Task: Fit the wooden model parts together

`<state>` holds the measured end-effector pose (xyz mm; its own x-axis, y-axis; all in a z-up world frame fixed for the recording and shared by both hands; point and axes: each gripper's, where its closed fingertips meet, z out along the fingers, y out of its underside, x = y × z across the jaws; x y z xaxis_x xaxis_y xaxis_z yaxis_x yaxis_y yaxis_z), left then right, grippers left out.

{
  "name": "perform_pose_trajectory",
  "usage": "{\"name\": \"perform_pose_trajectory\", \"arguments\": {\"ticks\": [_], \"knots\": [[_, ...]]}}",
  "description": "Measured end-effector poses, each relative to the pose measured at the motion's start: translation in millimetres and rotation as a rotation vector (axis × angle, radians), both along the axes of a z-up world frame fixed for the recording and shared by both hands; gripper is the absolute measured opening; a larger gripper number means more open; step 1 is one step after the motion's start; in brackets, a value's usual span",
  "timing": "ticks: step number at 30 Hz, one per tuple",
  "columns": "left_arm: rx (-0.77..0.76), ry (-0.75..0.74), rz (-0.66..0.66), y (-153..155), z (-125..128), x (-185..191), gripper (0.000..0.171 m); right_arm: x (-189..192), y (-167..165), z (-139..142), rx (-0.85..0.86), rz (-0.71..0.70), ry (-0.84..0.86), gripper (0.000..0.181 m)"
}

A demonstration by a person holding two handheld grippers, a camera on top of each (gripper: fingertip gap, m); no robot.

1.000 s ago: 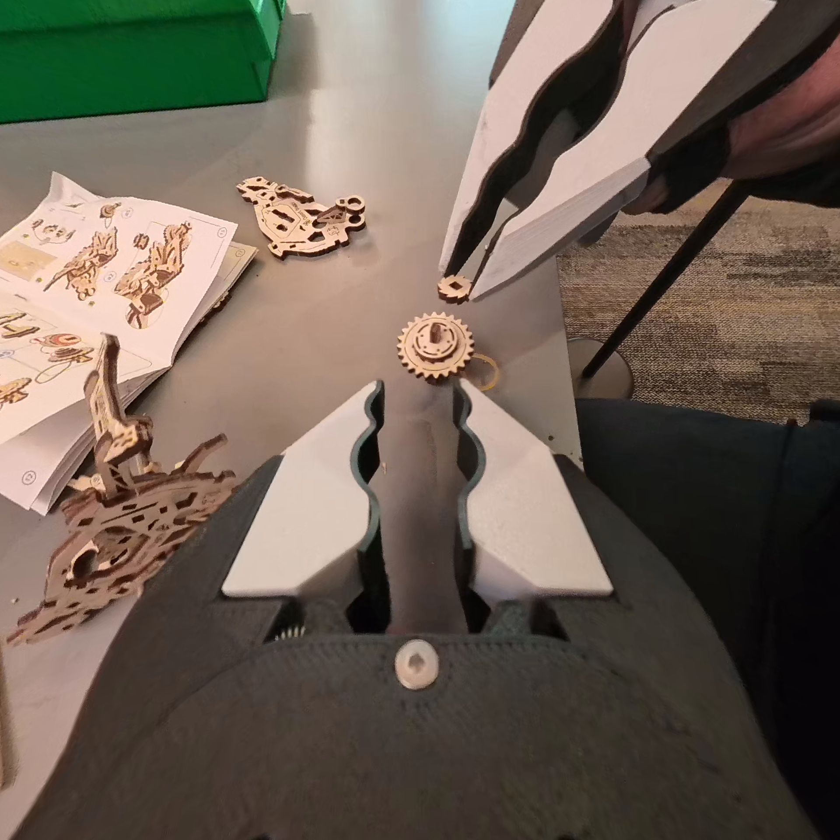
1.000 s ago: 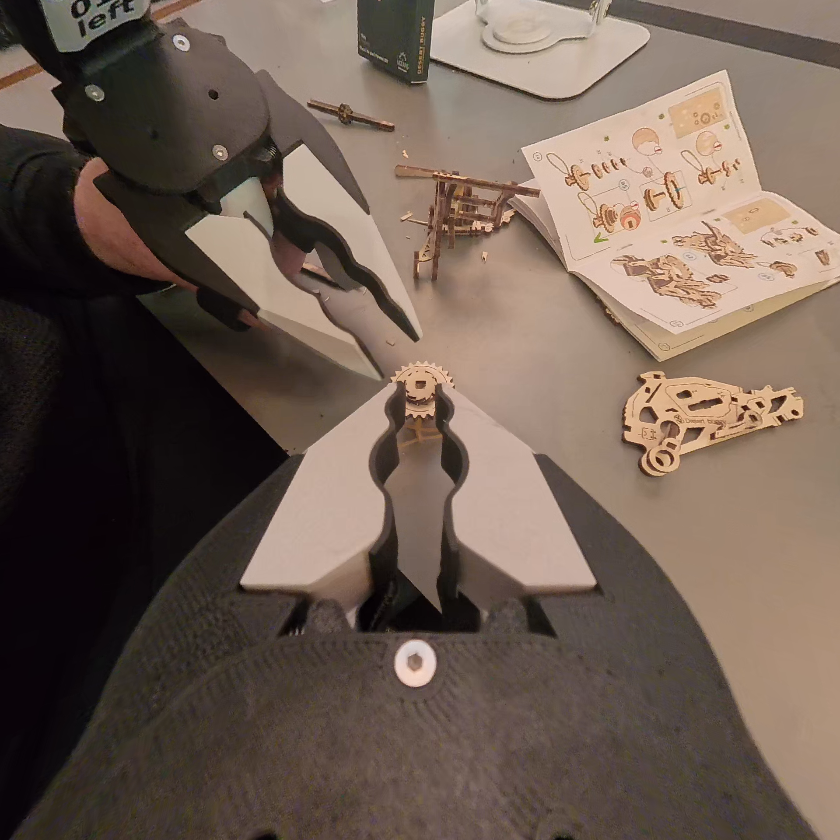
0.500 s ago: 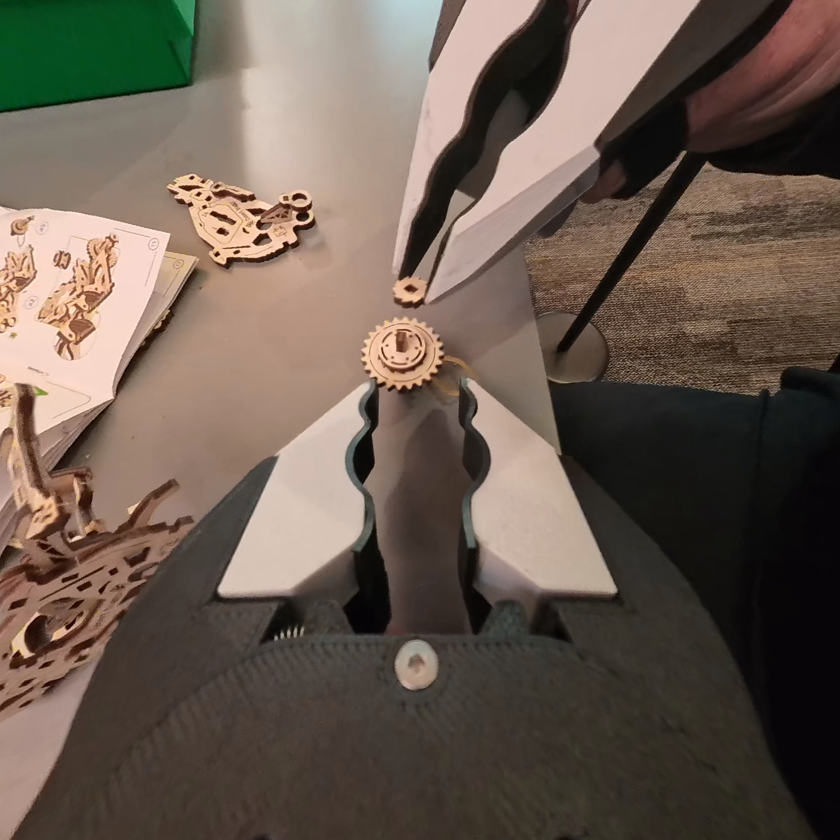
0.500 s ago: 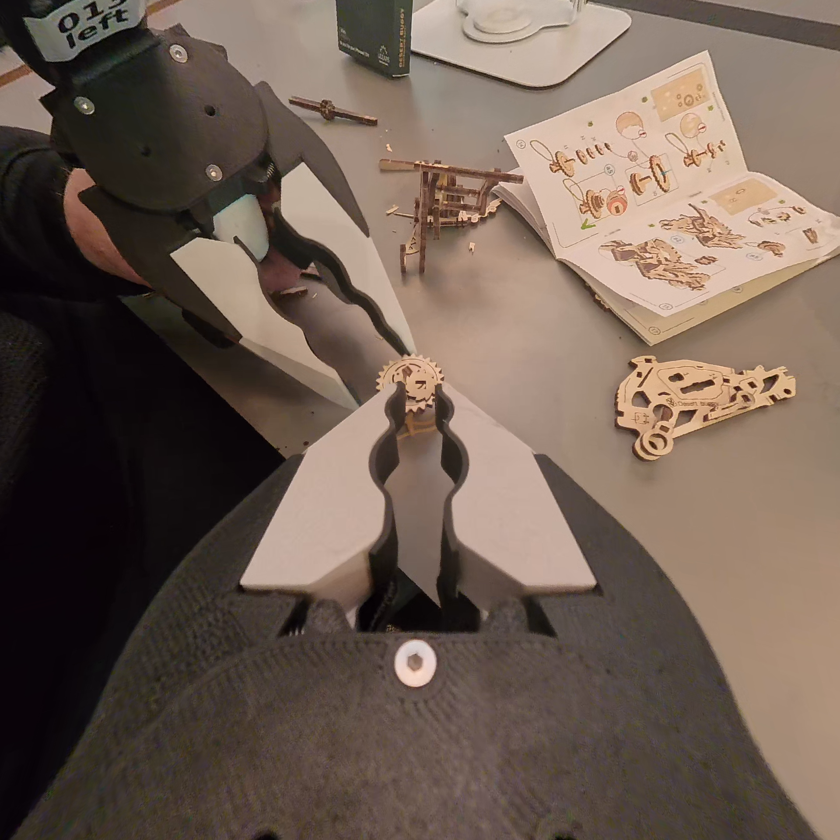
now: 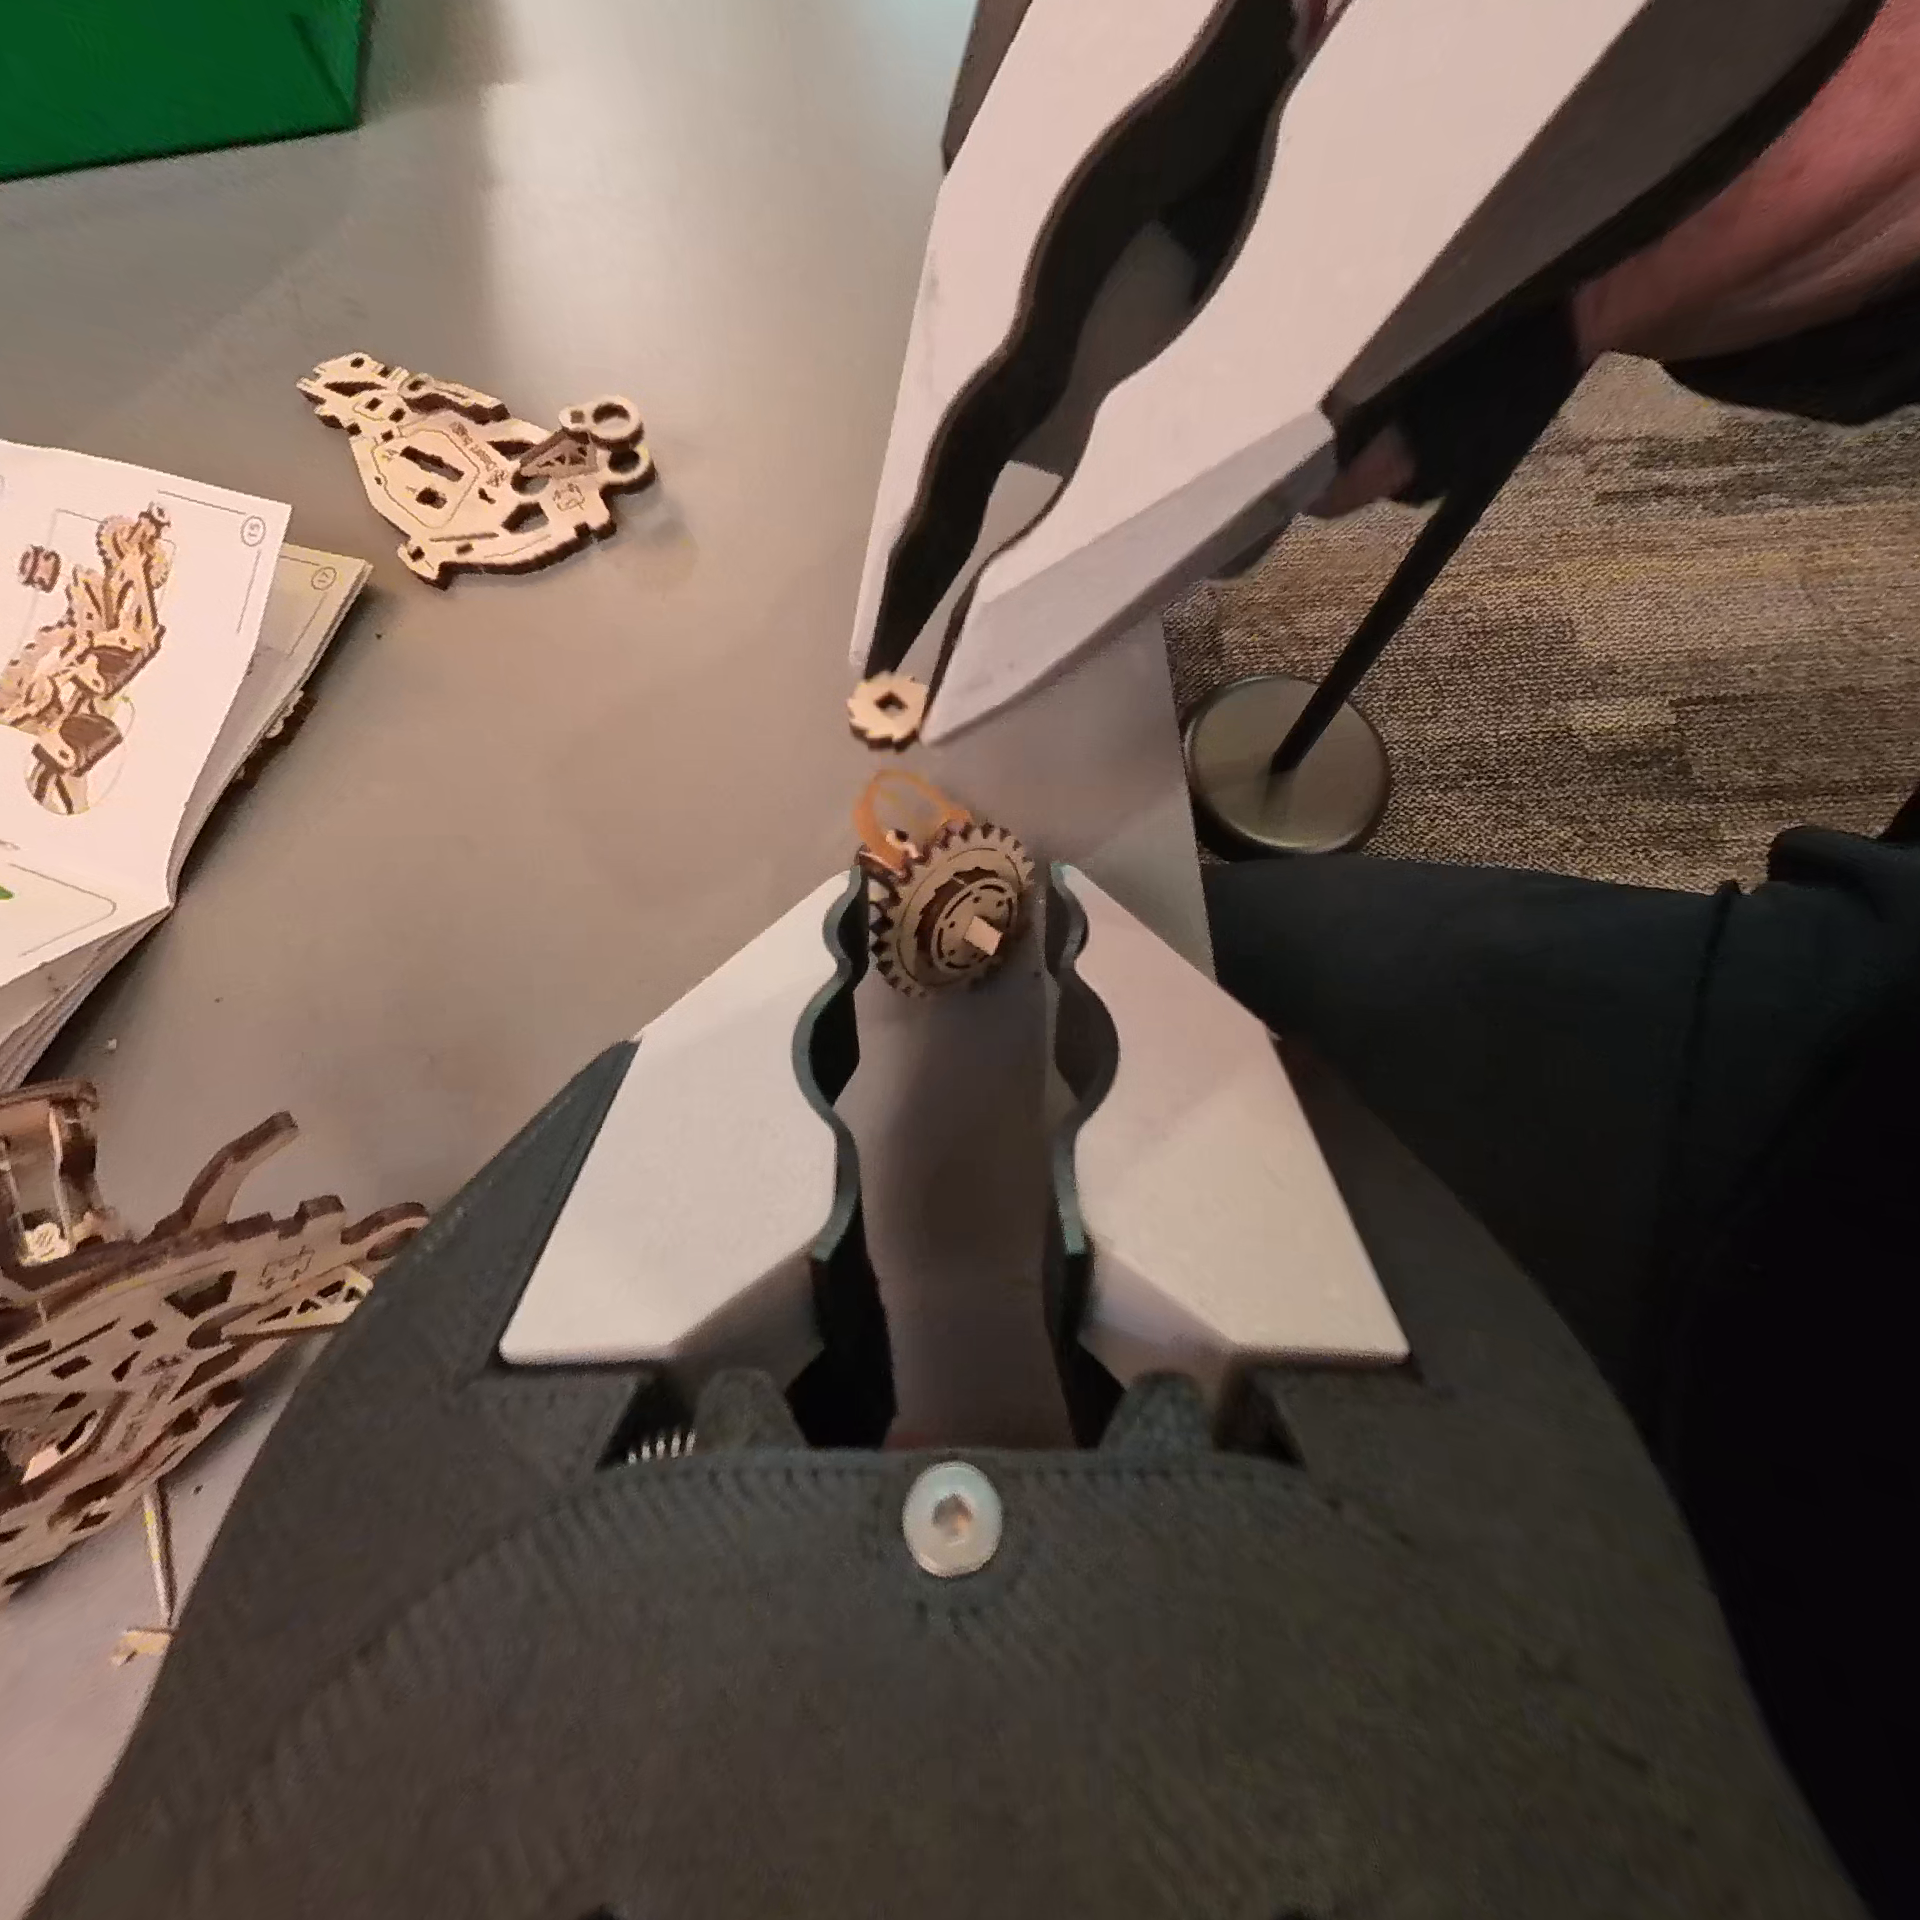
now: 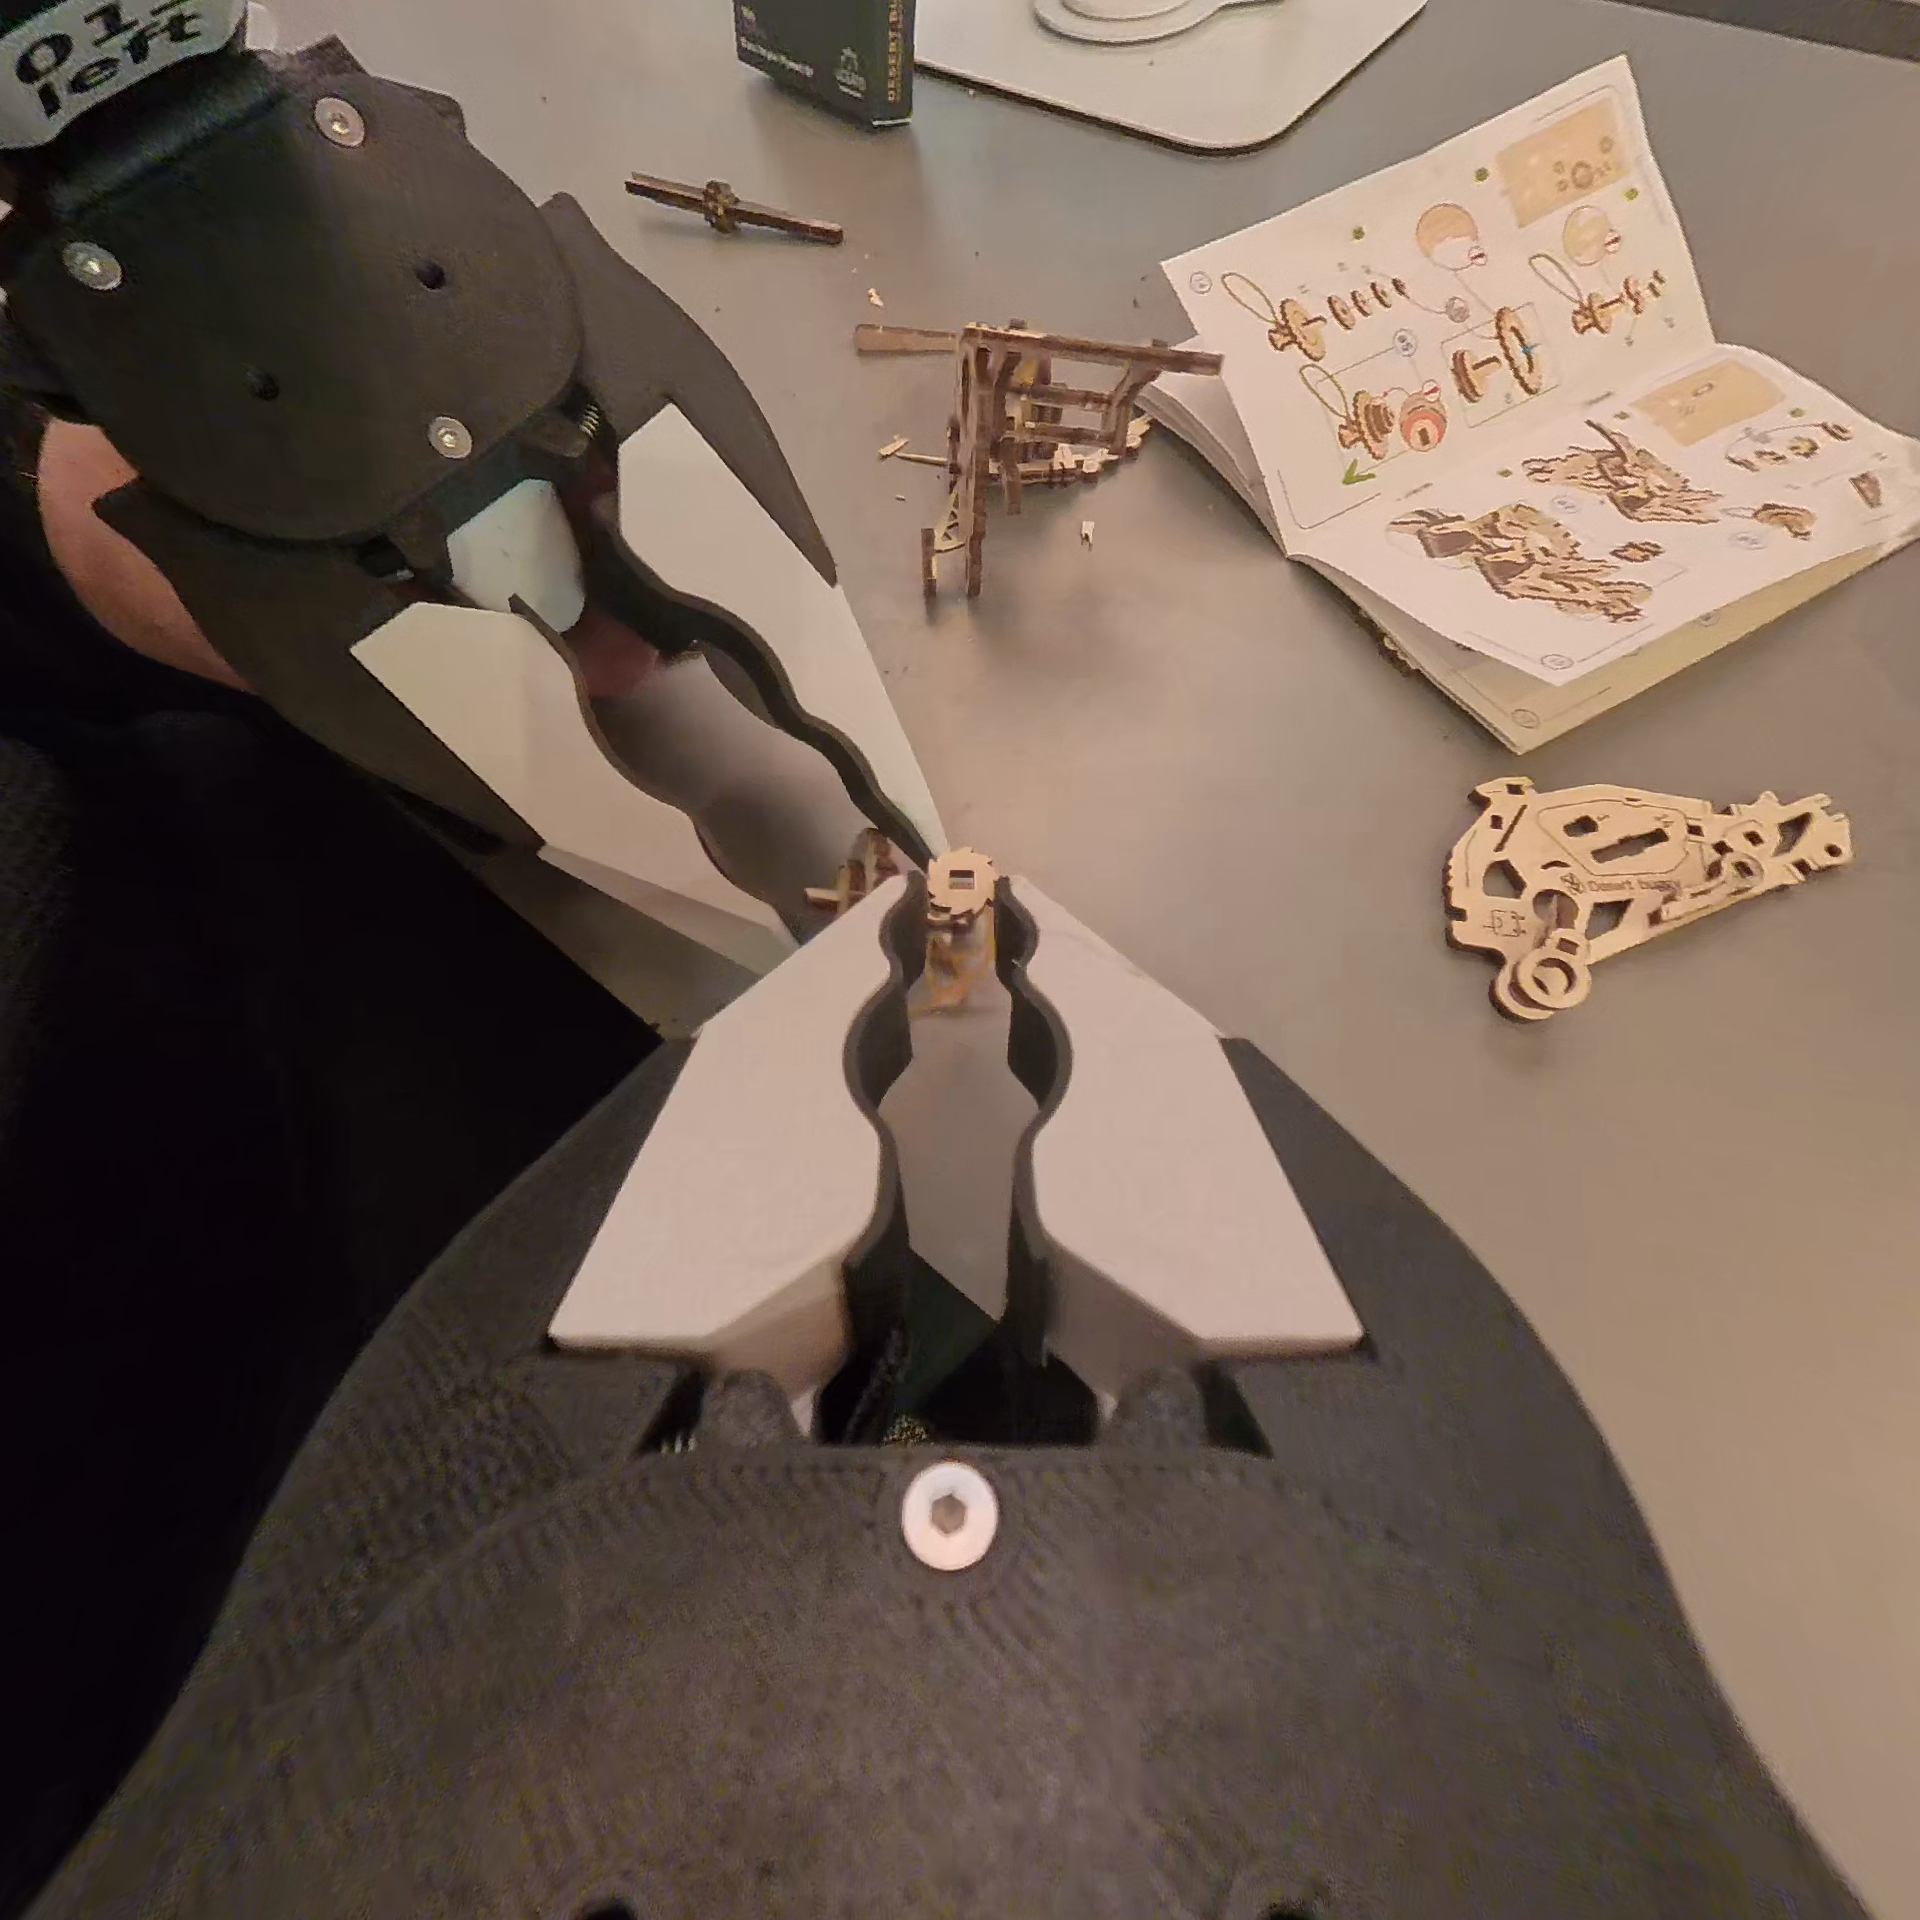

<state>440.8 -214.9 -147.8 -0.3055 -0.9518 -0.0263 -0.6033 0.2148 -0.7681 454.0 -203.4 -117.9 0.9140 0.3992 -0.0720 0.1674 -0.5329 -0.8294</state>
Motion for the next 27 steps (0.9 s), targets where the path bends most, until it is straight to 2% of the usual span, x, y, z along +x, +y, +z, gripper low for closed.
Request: {"name": "perform_pose_trajectory", "arguments": {"ticks": [4, 8, 12, 18, 27], "knots": [[0.006, -0.013, -0.014, 6, 7, -6, 0.033, 8, -3, 3, 0.007, -0.013, 0.011, 0.009], [-0.063, 0.014, -0.074, 13, 14, -13, 0.022, 7, -7, 3, 0.013, -0.002, 0.032, 0.009], [-0.099, 0.071, -0.153, 17, 9, -16, 0.017, 6, -9, 2, 0.019, 0.0, 0.049, 0.009], [-0.153, 0.106, -0.238, 6, 0, -9, 0.011, 6, -12, 3, 0.027, 0.009, 0.055, 0.009], [-0.179, 0.104, -0.164, 5, -1, -5, 0.002, 9, -14, 2, 0.041, 0.0, 0.057, 0.009]]}}
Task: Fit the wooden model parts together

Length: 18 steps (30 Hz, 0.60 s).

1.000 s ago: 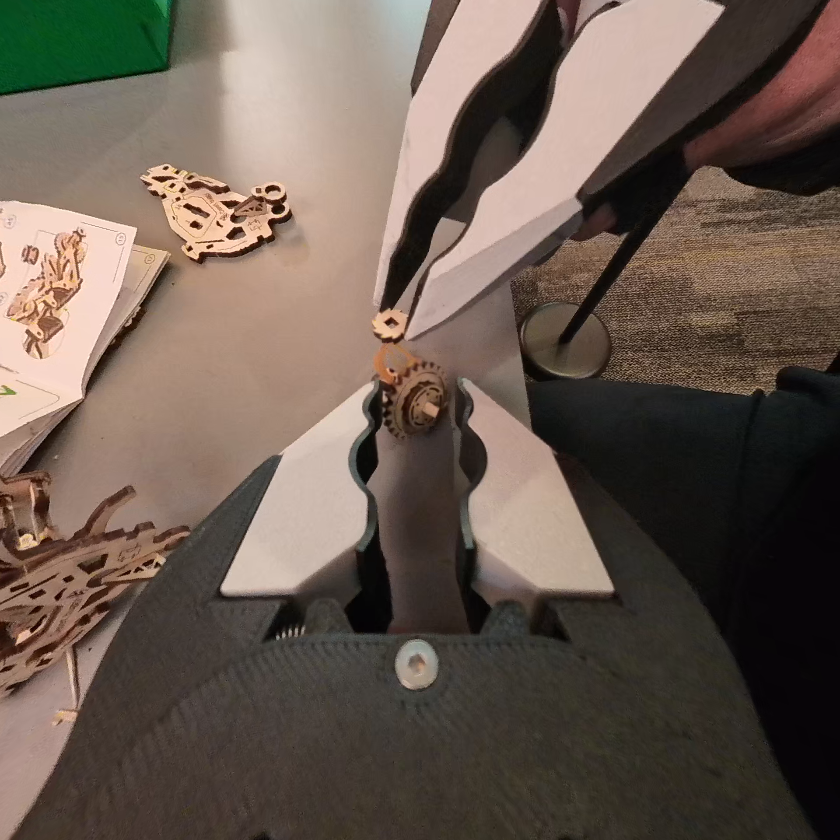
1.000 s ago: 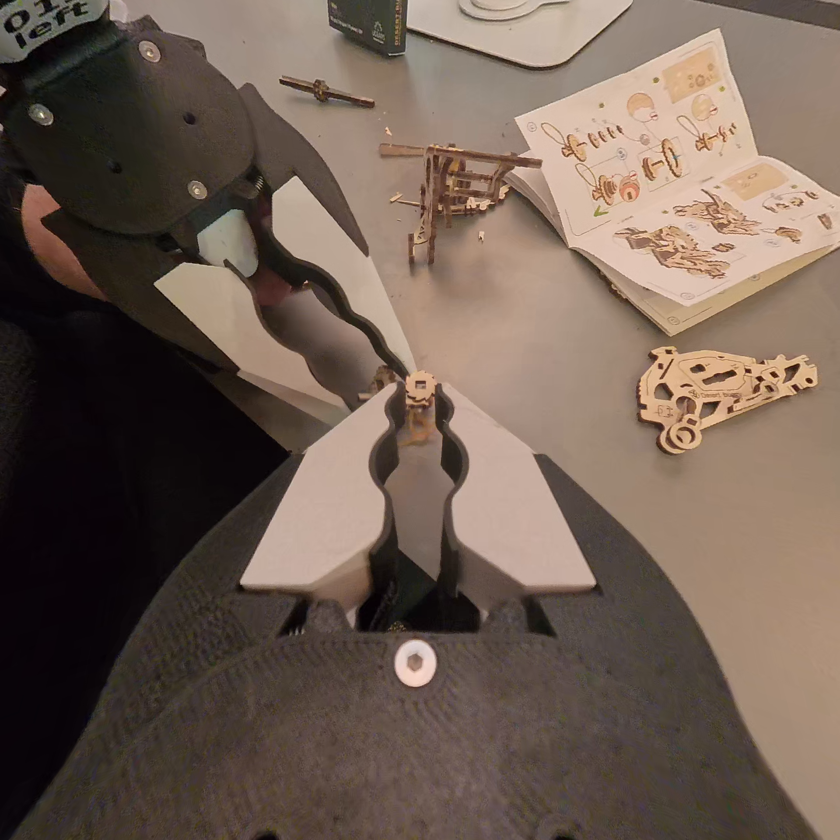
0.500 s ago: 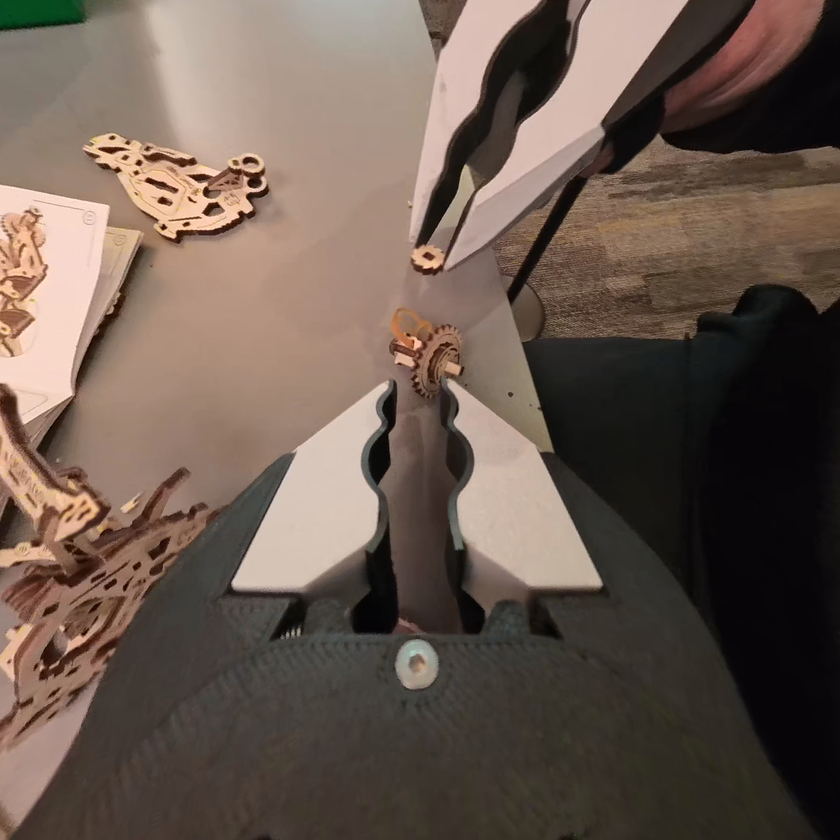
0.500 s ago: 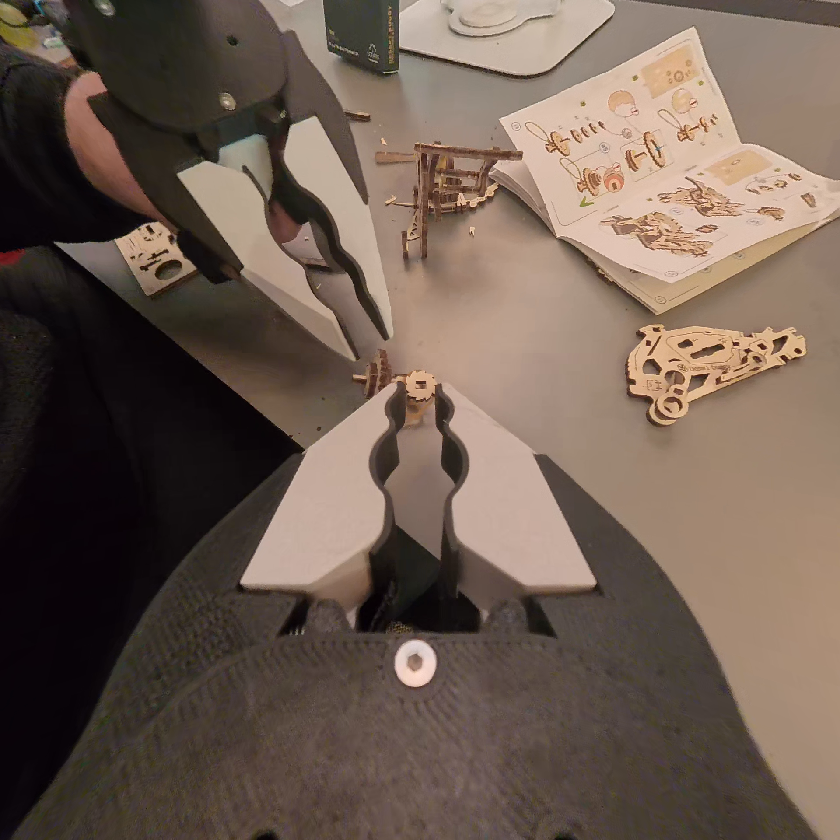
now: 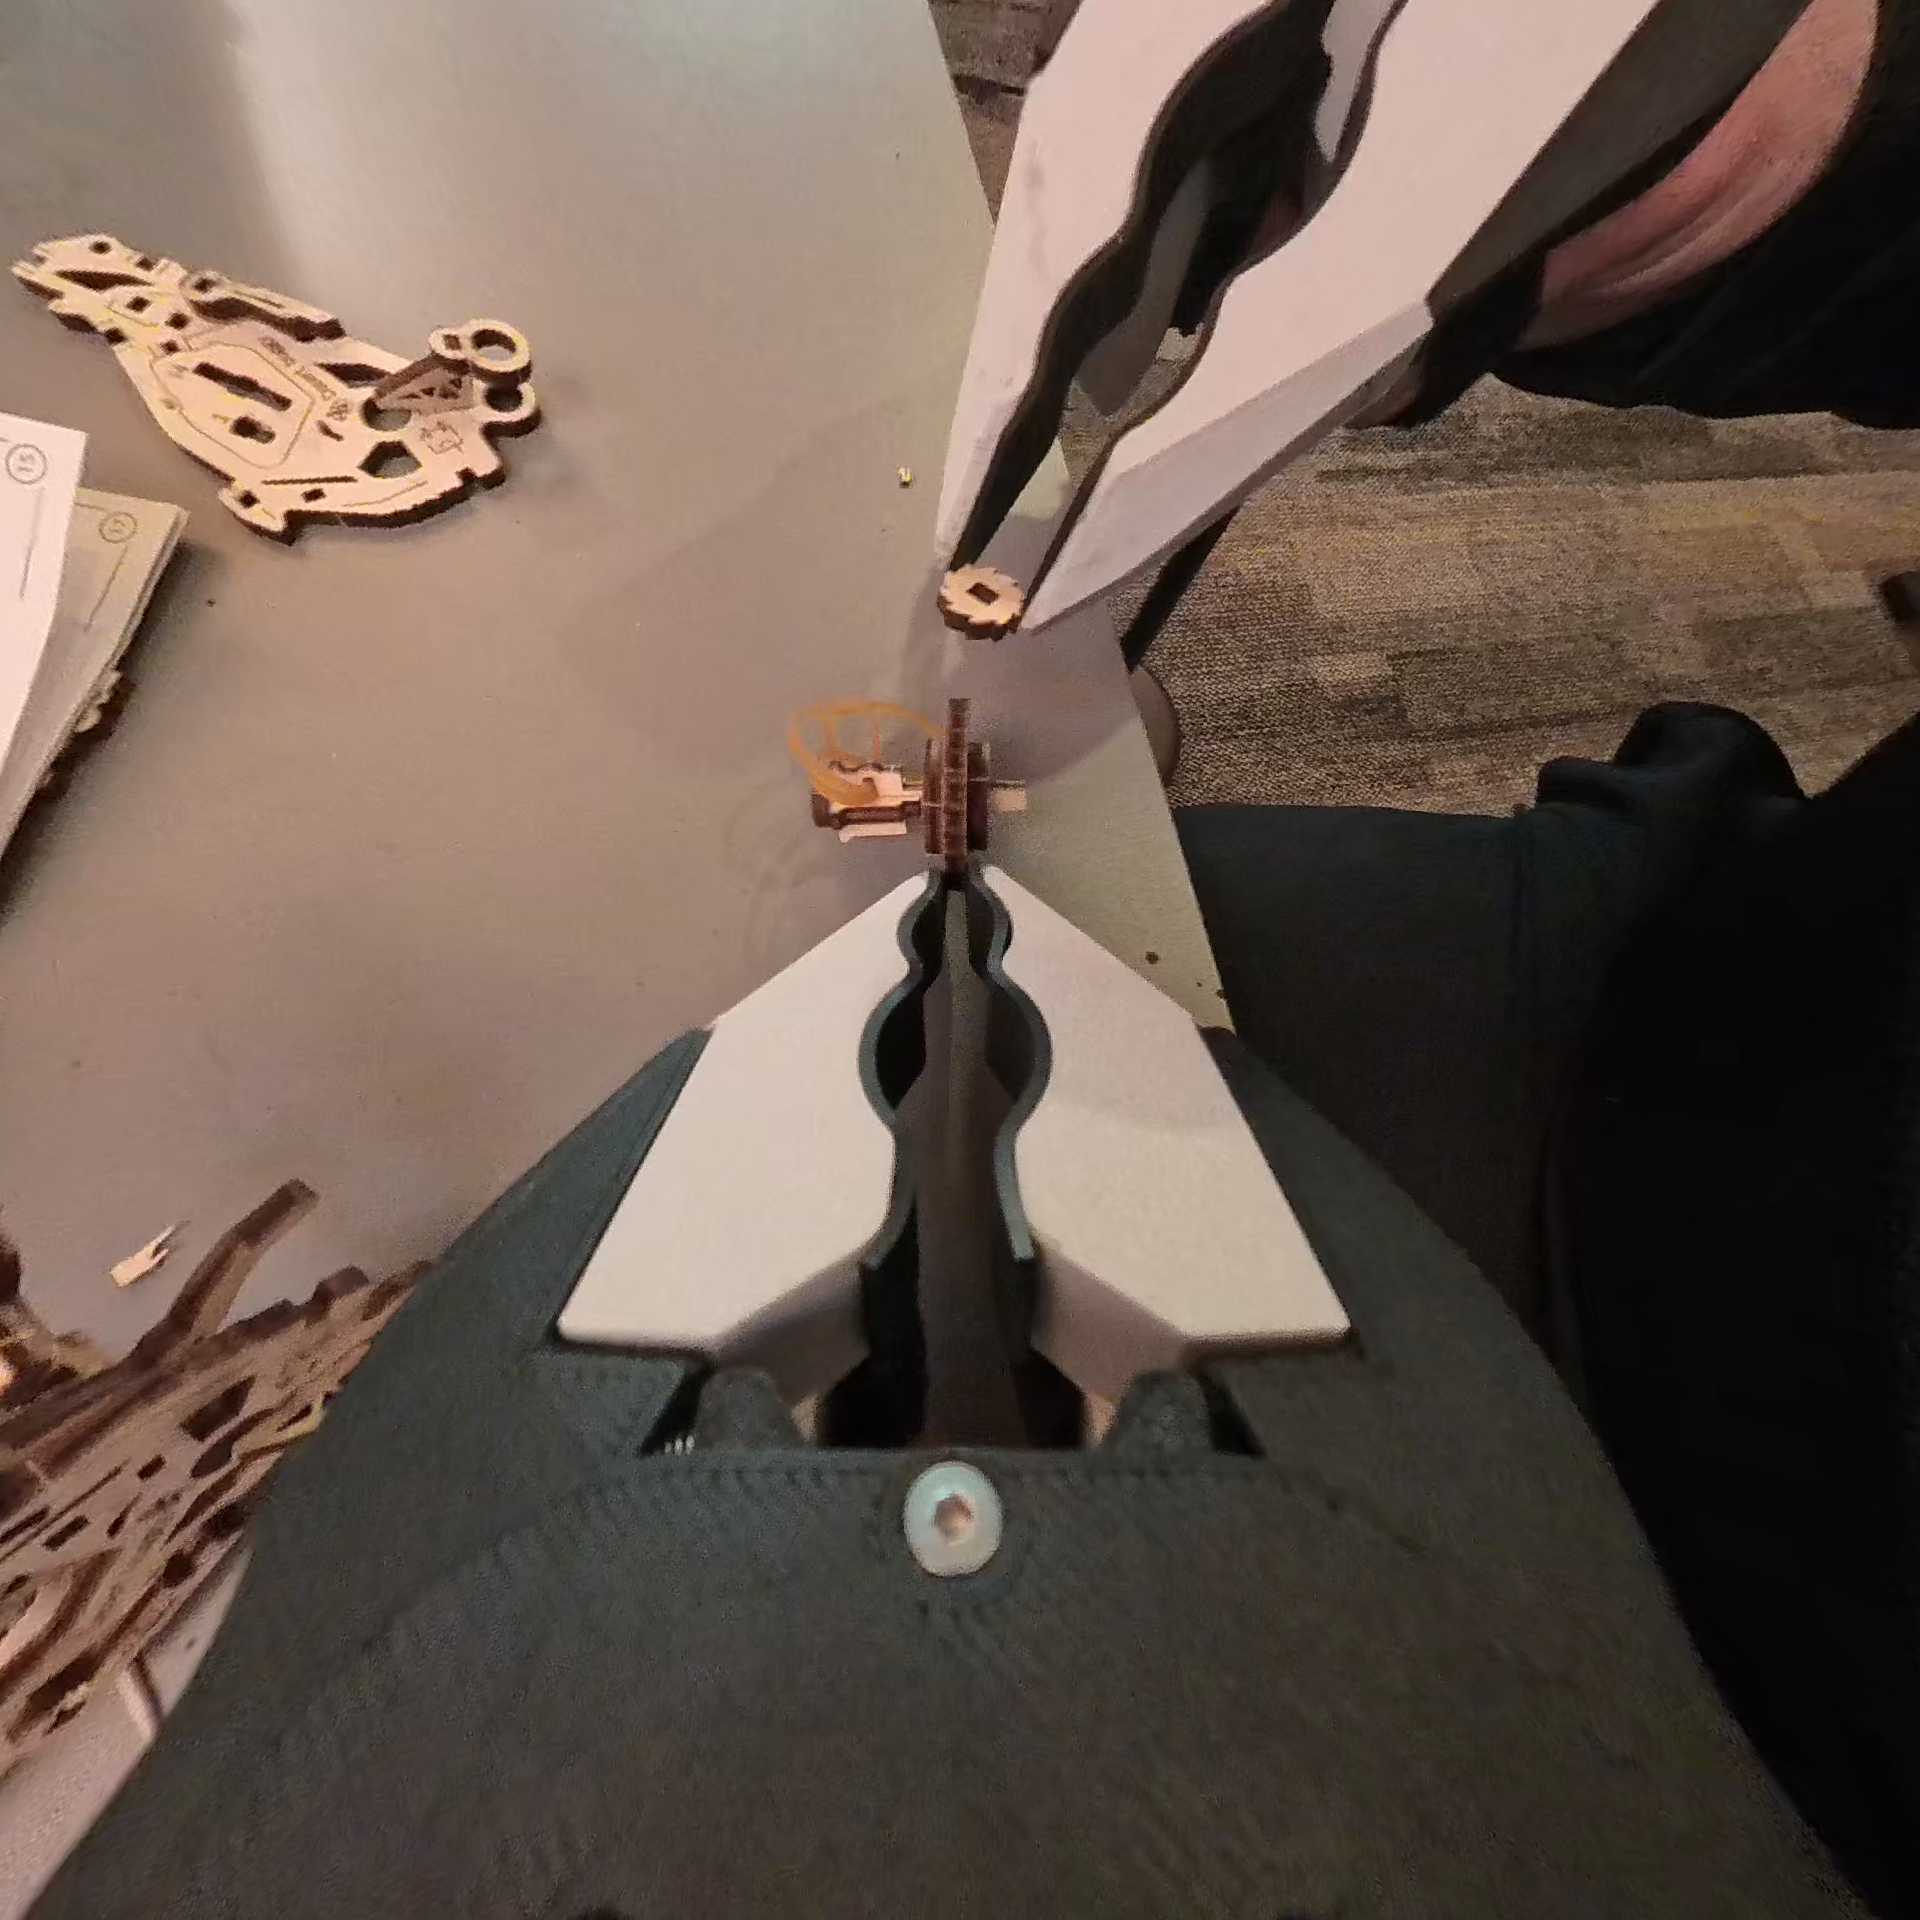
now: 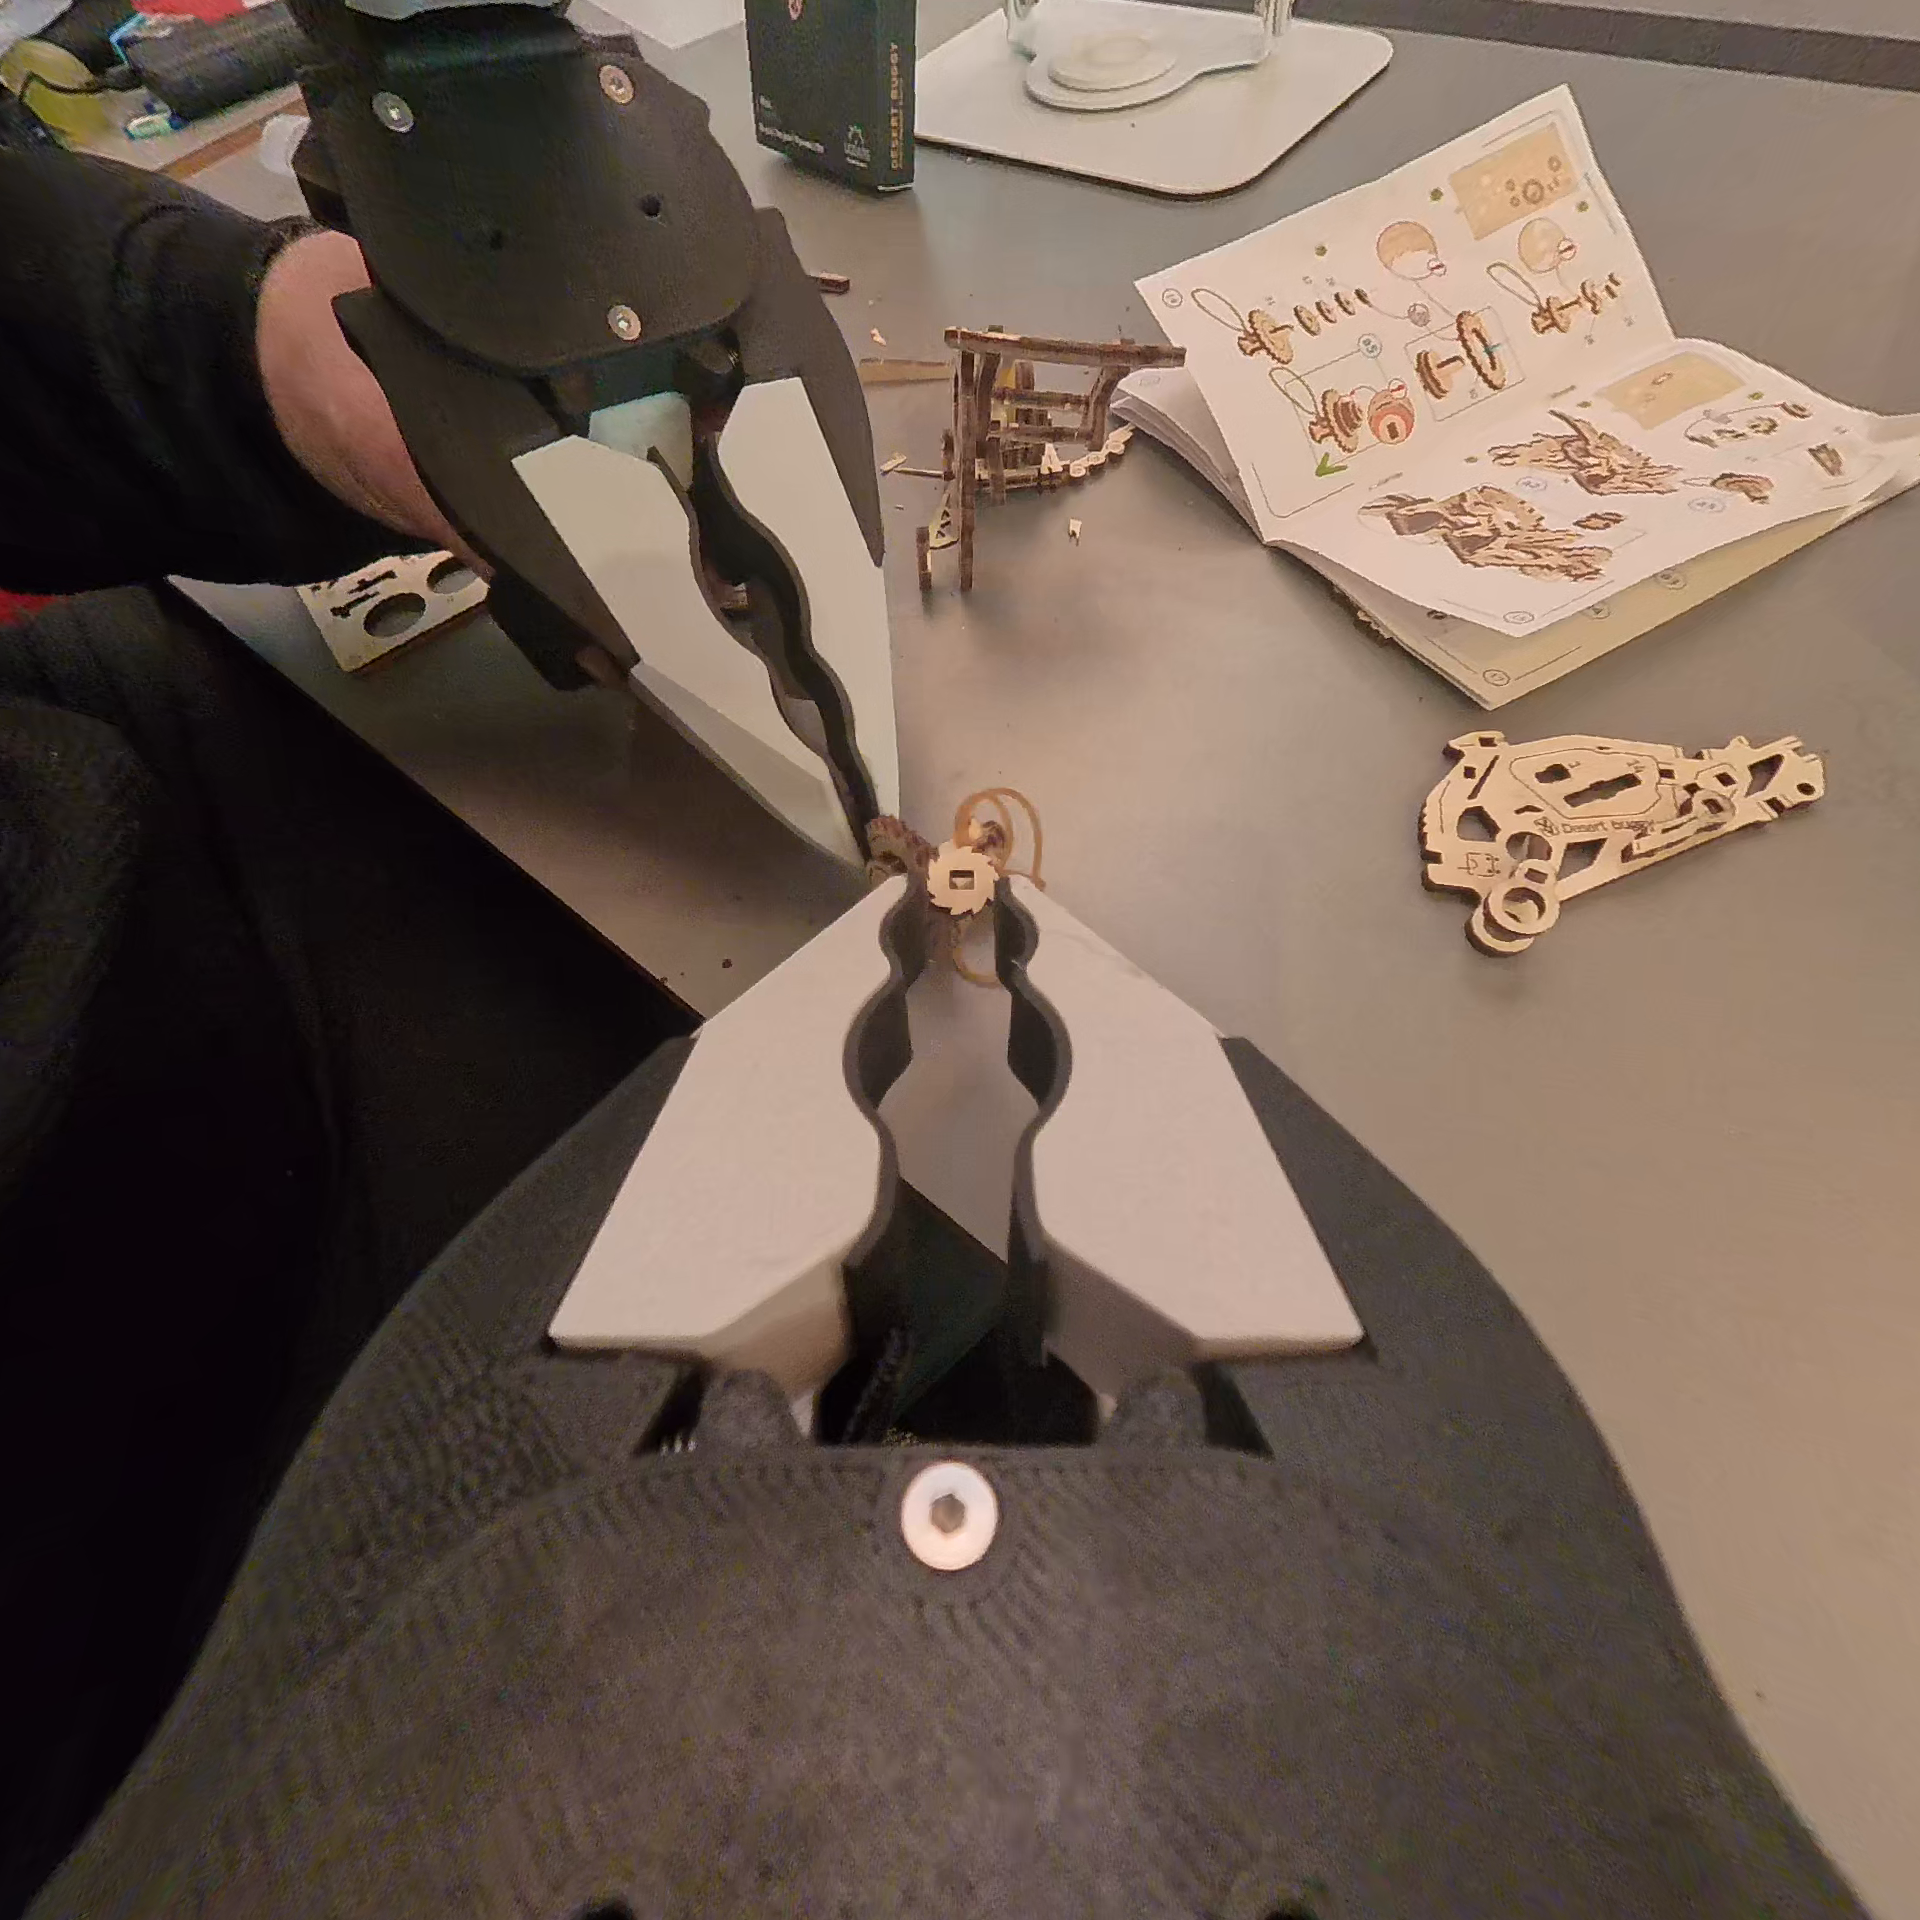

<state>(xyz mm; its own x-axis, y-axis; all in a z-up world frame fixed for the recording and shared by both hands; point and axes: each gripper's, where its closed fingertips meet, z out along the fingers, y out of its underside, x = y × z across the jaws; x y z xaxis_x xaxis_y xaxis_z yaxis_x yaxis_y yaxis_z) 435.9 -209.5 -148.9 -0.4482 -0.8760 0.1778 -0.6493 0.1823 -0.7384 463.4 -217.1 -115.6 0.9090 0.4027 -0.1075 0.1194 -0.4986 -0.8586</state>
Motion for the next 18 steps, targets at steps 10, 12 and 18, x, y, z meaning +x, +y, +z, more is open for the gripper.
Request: {"name": "perform_pose_trajectory", "arguments": {"ticks": [10, 12, 18], "knots": [[-0.395, -0.042, 0.241, 9, 34, 20, 0.002, 5, 10, 26, 0.147, -0.038, -0.073, 0.009], [-0.523, -0.047, 0.285, 9, 42, 23, 0.002, 7, 13, 33, 0.185, -0.044, -0.1, 0.01], [-0.802, -0.045, 0.362, 9, 54, 25, 0.001, 6, 20, 43, 0.256, -0.015, -0.183, 0.009]]}}
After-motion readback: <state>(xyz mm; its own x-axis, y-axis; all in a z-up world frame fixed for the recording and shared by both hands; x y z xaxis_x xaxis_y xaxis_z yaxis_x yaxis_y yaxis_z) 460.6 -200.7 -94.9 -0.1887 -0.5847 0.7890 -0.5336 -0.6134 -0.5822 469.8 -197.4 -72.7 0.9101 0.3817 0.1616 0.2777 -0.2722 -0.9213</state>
